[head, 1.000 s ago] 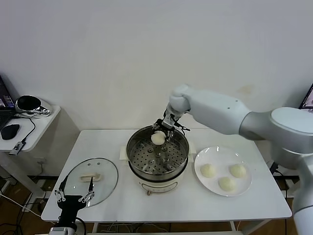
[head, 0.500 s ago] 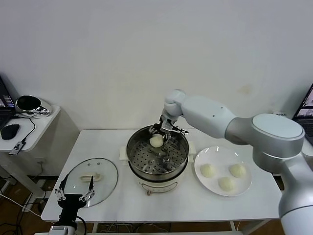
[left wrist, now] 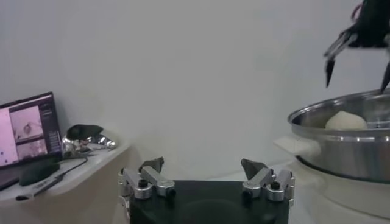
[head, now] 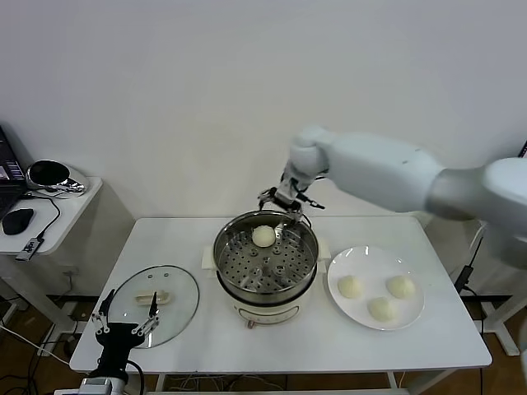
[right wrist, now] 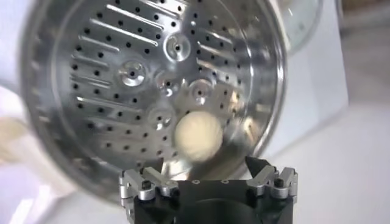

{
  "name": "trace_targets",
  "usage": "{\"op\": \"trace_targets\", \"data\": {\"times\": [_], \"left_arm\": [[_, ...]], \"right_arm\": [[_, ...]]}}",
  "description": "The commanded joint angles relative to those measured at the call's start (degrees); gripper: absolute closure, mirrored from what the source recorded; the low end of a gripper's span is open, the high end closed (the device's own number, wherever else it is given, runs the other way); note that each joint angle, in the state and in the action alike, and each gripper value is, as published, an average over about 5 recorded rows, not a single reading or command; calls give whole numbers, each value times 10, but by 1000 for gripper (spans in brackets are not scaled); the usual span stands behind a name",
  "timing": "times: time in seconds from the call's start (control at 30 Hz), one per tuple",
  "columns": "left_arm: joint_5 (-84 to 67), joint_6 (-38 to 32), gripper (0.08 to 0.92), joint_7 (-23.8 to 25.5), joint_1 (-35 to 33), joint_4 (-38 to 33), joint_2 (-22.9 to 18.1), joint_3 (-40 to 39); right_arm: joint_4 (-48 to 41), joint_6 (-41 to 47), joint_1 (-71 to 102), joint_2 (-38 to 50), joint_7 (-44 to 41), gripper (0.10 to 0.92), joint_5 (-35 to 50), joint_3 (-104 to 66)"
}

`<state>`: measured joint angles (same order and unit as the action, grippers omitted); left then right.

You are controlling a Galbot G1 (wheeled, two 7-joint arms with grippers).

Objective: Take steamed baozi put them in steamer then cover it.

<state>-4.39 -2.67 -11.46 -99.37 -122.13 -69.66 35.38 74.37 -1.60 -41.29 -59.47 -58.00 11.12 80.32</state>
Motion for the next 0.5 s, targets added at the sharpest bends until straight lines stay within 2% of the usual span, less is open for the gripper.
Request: {"op": "trace_targets", "data": {"times": [0.03, 0.27, 0.5], "left_arm": [[-1, 0, 177, 0, 0, -3, 5, -2], [1, 0, 177, 0, -1, -6, 11, -5], [6, 2, 177, 0, -1, -6, 7, -7]], "right_arm": [[206, 257, -79, 234, -28, 203, 114, 53], [220, 215, -17, 337, -26, 203, 36, 44], [179, 195, 130, 351, -2, 203, -38, -44]]}}
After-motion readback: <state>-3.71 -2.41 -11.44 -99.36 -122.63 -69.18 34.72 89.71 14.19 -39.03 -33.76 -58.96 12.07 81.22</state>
